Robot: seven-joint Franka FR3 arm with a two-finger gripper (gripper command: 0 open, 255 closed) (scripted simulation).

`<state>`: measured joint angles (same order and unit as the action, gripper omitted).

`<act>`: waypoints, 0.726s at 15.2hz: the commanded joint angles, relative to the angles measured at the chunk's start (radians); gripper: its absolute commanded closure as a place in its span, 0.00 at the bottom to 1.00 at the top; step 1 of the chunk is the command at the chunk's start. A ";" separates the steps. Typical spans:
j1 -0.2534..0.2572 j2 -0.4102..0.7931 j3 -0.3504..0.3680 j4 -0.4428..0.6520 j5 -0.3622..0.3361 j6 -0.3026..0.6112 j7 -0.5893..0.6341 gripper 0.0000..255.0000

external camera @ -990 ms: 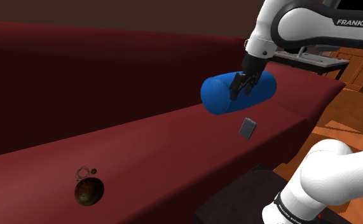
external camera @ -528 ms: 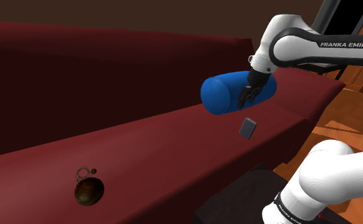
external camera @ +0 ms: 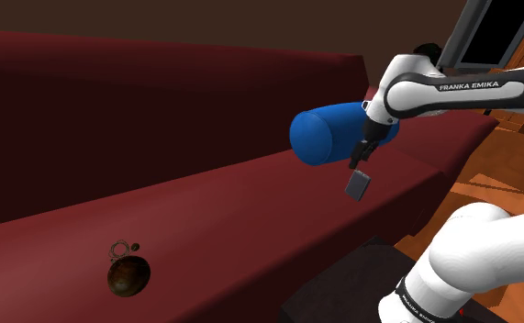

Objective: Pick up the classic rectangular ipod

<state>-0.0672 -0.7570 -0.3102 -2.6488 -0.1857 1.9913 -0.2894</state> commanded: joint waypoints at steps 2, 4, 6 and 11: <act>-0.005 0.019 -0.020 -0.031 -0.011 0.050 -0.015 0.00; -0.006 0.028 -0.026 -0.053 -0.016 0.081 -0.015 0.00; -0.008 0.038 -0.032 -0.074 -0.020 0.112 -0.016 0.00; -0.008 0.042 -0.035 -0.080 -0.022 0.122 -0.016 1.00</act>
<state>-0.0750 -0.7156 -0.3444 -2.7278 -0.2072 2.1123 -0.3054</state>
